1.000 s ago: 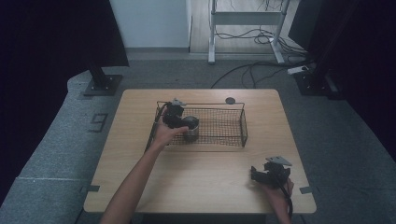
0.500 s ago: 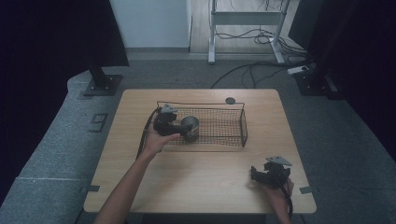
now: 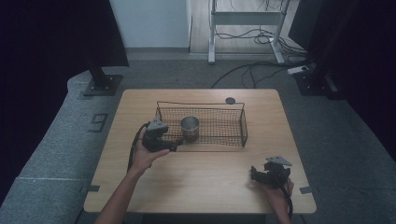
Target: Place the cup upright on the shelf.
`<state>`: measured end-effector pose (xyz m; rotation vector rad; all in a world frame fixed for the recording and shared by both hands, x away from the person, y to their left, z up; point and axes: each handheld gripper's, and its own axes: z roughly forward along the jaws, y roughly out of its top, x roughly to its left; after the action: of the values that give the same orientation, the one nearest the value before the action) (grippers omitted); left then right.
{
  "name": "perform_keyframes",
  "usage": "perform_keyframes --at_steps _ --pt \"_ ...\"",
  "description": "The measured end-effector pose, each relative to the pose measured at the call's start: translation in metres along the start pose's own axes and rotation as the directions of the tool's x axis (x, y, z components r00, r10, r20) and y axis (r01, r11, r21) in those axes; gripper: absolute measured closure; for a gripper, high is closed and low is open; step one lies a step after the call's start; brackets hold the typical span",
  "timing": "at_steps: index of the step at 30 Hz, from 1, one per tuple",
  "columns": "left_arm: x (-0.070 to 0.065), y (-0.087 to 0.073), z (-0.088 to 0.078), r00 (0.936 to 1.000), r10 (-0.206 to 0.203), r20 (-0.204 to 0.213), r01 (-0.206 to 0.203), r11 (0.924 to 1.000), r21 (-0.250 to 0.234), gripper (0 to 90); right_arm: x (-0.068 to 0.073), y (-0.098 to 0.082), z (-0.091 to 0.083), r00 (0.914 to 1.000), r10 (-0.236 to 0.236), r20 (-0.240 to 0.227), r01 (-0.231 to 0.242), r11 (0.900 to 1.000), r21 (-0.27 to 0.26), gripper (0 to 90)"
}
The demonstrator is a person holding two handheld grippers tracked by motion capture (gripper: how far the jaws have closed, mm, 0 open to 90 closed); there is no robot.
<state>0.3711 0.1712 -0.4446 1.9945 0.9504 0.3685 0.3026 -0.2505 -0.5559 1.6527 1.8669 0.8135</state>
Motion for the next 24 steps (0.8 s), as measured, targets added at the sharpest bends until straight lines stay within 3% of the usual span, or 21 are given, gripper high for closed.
perform_keyframes --at_steps 9,17,22,24 --pt "-0.013 -0.044 -0.013 0.9990 0.028 -0.035 -0.028 0.9996 0.011 14.7 0.000 0.000 0.000 1.0000 0.000 0.000 0.000 1.000 0.000 5.0" --pt "-0.024 -0.067 -0.014 0.9986 0.046 -0.027 -0.045 0.9984 0.033 14.8 0.000 0.000 0.000 1.0000 0.000 0.000 0.000 1.000 0.000 5.0" --pt "-0.031 -0.085 -0.013 0.9981 0.058 -0.022 -0.056 0.9959 0.071 14.8 0.000 0.000 0.000 1.0000 0.000 0.000 0.000 1.000 0.000 5.0" --pt "-0.033 -0.090 -0.013 0.9968 0.069 -0.040 -0.065 0.9942 0.085 14.7 0.000 0.000 0.000 1.0000 0.000 0.000 0.000 1.000 0.000 5.0"
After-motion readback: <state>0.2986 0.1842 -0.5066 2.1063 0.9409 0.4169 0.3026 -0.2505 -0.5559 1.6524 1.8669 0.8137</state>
